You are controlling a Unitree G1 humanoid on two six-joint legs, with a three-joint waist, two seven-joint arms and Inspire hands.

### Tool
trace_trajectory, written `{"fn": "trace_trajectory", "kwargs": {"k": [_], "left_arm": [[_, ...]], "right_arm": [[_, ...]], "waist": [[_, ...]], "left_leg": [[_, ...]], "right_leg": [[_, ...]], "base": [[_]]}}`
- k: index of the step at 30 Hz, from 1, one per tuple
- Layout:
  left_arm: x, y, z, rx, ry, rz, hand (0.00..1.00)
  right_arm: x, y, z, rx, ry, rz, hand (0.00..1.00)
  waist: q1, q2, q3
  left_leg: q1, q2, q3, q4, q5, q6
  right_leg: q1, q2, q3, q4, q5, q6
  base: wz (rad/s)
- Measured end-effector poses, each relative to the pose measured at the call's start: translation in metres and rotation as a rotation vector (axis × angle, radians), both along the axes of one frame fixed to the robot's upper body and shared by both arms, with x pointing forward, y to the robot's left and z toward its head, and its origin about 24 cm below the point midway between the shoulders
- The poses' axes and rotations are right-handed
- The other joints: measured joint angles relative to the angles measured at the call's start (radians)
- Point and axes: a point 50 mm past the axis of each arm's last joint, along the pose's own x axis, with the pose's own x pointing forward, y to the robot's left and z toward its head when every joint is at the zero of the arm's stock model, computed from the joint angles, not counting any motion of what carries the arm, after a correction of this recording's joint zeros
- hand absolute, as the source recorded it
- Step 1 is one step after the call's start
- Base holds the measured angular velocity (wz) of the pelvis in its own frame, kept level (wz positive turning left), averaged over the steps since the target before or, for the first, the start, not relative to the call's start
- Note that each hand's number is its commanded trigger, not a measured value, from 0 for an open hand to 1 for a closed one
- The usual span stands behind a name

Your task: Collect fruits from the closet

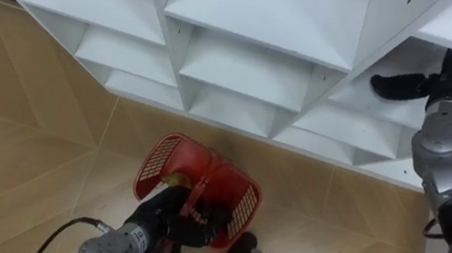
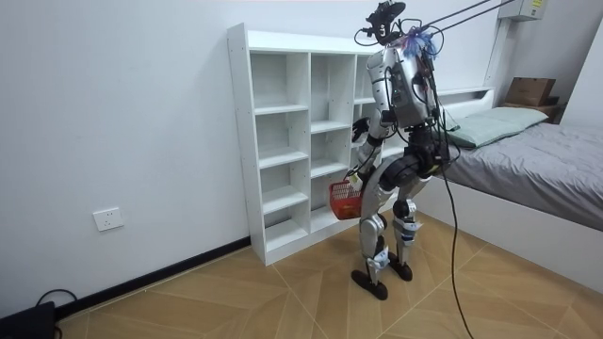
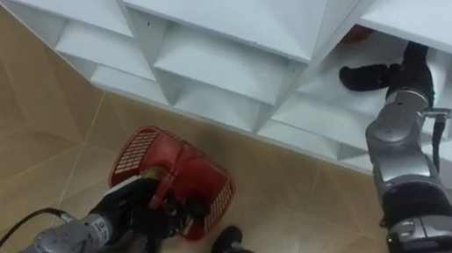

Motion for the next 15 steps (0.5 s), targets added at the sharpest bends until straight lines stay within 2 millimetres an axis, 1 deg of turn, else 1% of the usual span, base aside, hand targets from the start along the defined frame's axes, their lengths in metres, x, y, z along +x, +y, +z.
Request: {"fn": "trace_trajectory", "kwargs": {"k": [3, 6, 9, 11, 15], "left_arm": [[0.0, -0.001, 0.0, -0.009, 0.004, 0.01, 1.0], [-0.001, -0.002, 0.0, -0.009, 0.004, 0.007, 1.0], [-0.001, -0.002, 0.0, -0.011, 0.002, 0.003, 1.0], [-0.001, -0.003, 0.0, -0.012, 0.0, 0.001, 1.0], [0.0, -0.002, 0.0, -0.011, -0.003, 0.001, 1.0]], "right_arm": [[0.001, 0.002, 0.001, 0.023, -0.006, 0.001, 0.0], [0.006, 0.006, 0.008, 0.033, -0.018, 0.023, 0.0], [0.011, 0.014, 0.018, 0.031, -0.052, 0.054, 0.0], [0.013, 0.025, 0.023, 0.016, -0.079, 0.093, 0.0], [0.014, 0.029, 0.025, -0.027, -0.09, 0.106, 0.0]], "waist": [[0.0, 0.0, 0.0], [0.0, 0.0, 0.0], [0.002, 0.0, 0.0], [0.003, 0.0, 0.0], [0.001, 0.001, 0.0006]], "left_leg": [[-0.001, 0.0, 0.0, 0.0, 0.0, 0.0], [-0.003, -0.001, -0.008, 0.001, 0.0, 0.0], [-0.009, -0.003, -0.016, 0.005, 0.0, 0.0], [-0.012, -0.003, -0.017, 0.01, 0.0, 0.0], [-0.017, -0.003, -0.019, 0.02, 0.0, 0.0]], "right_leg": [[0.0, -0.001, -0.001, 0.001, 0.0, 0.0], [0.0, -0.002, -0.006, 0.003, -0.001, -0.001], [0.0, -0.004, -0.013, 0.003, -0.001, -0.001], [0.0, -0.005, -0.015, 0.006, -0.002, 0.0], [0.0, -0.008, -0.017, 0.014, -0.005, 0.001]], "base": [[0.0], [0.04], [0.07], [0.06], [0.05]]}}
